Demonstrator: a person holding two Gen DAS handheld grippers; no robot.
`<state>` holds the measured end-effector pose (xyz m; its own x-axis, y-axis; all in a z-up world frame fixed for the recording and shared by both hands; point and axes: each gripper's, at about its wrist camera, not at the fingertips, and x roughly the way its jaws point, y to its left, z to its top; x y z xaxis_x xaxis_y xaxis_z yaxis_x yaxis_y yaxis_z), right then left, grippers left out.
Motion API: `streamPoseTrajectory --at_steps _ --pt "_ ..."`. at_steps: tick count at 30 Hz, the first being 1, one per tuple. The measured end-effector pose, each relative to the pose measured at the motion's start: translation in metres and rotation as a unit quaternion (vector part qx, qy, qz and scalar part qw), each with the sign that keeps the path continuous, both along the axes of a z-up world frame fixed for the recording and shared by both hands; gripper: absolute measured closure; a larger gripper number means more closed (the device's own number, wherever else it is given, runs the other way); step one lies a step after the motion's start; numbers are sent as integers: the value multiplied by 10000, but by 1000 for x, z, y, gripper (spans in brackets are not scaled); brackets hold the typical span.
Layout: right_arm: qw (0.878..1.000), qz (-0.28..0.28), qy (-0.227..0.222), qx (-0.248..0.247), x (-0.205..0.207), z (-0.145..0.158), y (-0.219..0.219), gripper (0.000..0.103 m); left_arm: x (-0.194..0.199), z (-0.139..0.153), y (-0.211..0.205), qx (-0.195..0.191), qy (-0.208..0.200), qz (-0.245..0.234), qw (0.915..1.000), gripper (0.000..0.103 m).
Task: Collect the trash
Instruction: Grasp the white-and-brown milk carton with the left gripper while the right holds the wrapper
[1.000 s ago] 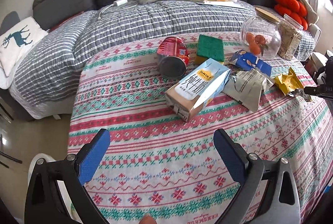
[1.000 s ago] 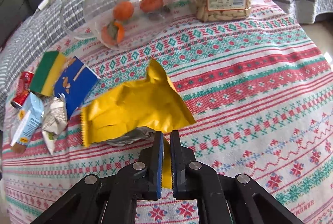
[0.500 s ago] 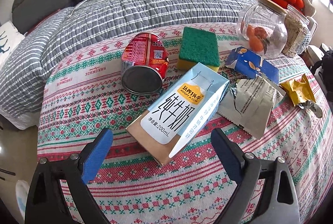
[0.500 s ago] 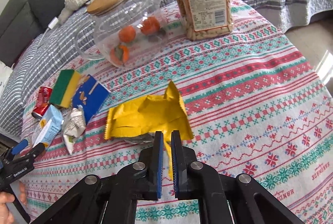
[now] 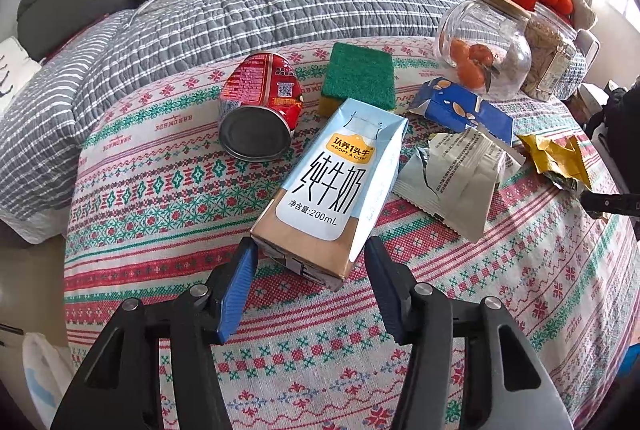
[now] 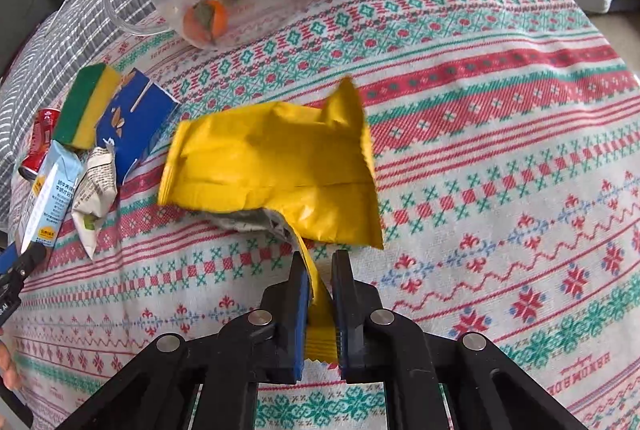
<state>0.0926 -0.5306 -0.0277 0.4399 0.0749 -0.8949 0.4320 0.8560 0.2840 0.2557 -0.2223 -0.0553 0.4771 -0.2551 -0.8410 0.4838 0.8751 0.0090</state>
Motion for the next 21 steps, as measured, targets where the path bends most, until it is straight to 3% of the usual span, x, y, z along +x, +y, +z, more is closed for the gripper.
streamPoseTrajectory --at_steps 9,21 --pt "9980 -12 -635 79 -29 49 15 97 -36 28 38 -430 135 271 9986 49" --pt "9952 535 -819 -66 -34 72 87 97 -84 47 123 -807 100 778 9936 50"
